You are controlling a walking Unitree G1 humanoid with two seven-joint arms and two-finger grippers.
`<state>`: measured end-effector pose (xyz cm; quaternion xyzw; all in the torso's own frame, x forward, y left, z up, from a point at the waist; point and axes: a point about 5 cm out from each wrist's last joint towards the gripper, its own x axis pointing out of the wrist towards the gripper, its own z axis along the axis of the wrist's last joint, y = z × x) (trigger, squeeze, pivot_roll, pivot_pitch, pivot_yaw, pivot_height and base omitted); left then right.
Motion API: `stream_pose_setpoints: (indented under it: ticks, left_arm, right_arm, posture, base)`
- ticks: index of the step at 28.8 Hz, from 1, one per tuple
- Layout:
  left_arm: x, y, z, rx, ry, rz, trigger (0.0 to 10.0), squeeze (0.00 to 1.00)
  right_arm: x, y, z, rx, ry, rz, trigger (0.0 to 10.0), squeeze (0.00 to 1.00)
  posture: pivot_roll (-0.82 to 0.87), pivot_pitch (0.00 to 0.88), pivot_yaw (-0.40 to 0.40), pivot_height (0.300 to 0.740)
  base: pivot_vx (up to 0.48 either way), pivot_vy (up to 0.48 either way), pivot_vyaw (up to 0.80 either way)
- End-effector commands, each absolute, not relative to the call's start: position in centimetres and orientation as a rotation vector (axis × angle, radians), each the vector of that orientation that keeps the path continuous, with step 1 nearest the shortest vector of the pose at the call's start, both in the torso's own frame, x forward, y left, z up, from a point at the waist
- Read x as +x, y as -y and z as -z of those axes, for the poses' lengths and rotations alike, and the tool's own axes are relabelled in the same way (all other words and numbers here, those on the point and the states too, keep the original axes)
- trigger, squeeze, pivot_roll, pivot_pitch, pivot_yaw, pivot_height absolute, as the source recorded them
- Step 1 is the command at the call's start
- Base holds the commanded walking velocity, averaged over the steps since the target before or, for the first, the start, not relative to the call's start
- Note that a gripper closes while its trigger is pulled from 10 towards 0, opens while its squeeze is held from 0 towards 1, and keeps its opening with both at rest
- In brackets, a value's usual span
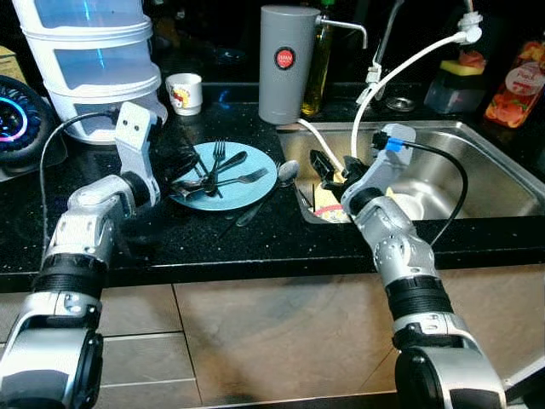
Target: Kitchen organization
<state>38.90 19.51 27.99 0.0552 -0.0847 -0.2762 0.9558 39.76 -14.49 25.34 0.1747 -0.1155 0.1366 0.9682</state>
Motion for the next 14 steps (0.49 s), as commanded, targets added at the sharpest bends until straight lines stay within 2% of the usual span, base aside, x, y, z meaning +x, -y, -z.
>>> stream_pose_setpoints:
  ticks: [1, 5, 14]
  left_arm:
    - [39.2, -18.9, -27.7, 0.098, 0.166, 0.575, 10.0, 1.0]
    - [39.1, -18.2, -27.3, 0.053, 0.158, 0.638, 10.0, 1.0]
    - [39.6, -17.4, -26.9, 0.084, 0.158, 0.69, 10.0, 1.0]
  right_arm:
    - [39.6, 14.3, -25.2, 0.346, 0.234, -0.283, 10.0, 0.0]
    - [39.5, 14.2, -25.1, 0.344, 0.232, -0.286, 10.0, 0.0]
    - [39.3, 14.1, -24.8, 0.341, 0.226, -0.287, 10.0, 0.0]
  posture:
    - [0.08, 0.086, -0.017, 0.74]
    - [0.08, 0.082, -0.013, 0.74]
    - [0.07, 0.09, -0.01, 0.74]
  base:
    - [0.0, 0.0, 0.0]
    - [0.0, 0.0, 0.0]
    - [0.0, 0.0, 0.0]
